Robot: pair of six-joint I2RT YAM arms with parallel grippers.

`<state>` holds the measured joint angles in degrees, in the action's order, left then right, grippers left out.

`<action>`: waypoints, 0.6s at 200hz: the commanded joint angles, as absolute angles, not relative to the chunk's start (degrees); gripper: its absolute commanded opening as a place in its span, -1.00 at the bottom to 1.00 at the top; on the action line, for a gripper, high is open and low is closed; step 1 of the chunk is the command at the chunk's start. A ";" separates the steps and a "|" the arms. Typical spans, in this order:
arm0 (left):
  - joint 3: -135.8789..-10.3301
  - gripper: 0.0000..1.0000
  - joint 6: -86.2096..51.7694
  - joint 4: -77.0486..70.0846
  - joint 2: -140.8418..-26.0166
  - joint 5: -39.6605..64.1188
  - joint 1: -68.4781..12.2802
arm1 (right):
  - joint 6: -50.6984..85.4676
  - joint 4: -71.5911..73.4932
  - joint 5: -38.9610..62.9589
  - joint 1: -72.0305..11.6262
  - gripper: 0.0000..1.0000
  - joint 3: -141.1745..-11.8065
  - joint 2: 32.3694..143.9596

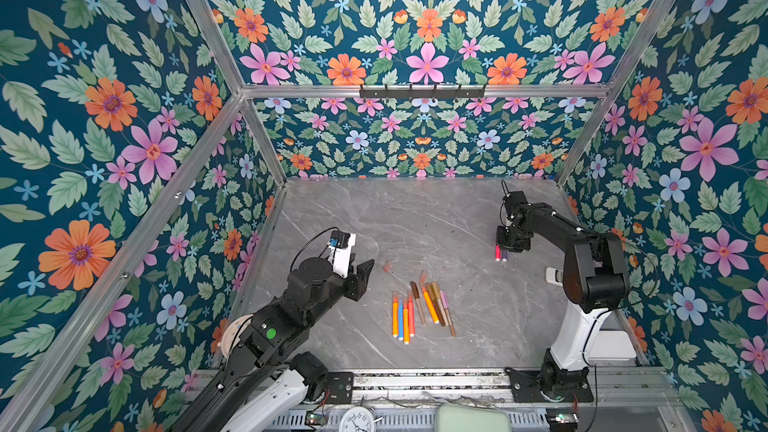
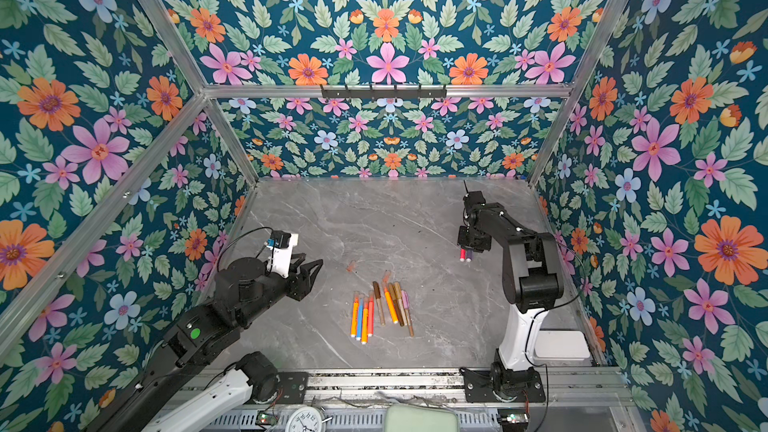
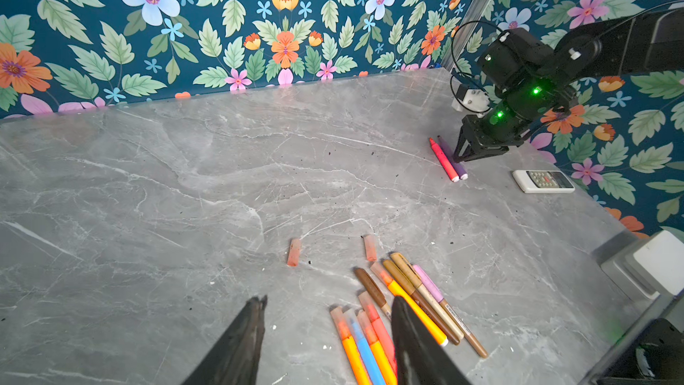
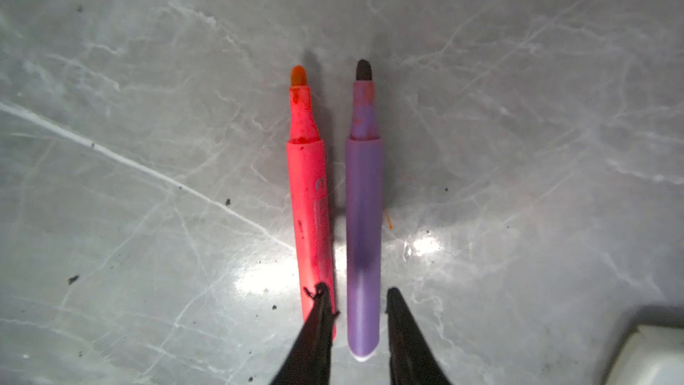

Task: Remove pen caps from pens
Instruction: Place the pen at the middle-right of the table.

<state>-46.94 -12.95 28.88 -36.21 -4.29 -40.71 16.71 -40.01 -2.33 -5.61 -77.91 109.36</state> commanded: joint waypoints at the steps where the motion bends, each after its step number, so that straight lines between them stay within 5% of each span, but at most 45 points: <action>1: -47.26 0.13 -12.47 27.58 -36.47 -4.61 -40.69 | 16.35 -40.91 -2.47 -5.71 -0.34 -78.01 108.73; 89: -50.66 0.13 -17.20 34.54 -30.67 -11.17 -40.69 | 17.11 -38.52 5.20 -6.46 -0.35 -73.96 98.90; 120: -48.61 -0.01 -20.94 36.87 -27.94 -8.10 -40.96 | 17.55 -36.91 4.85 -16.81 -0.38 -70.29 91.60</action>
<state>-49.98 -16.95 34.00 -29.32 -9.04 -40.73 16.60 -38.11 2.92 -10.11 -71.88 95.46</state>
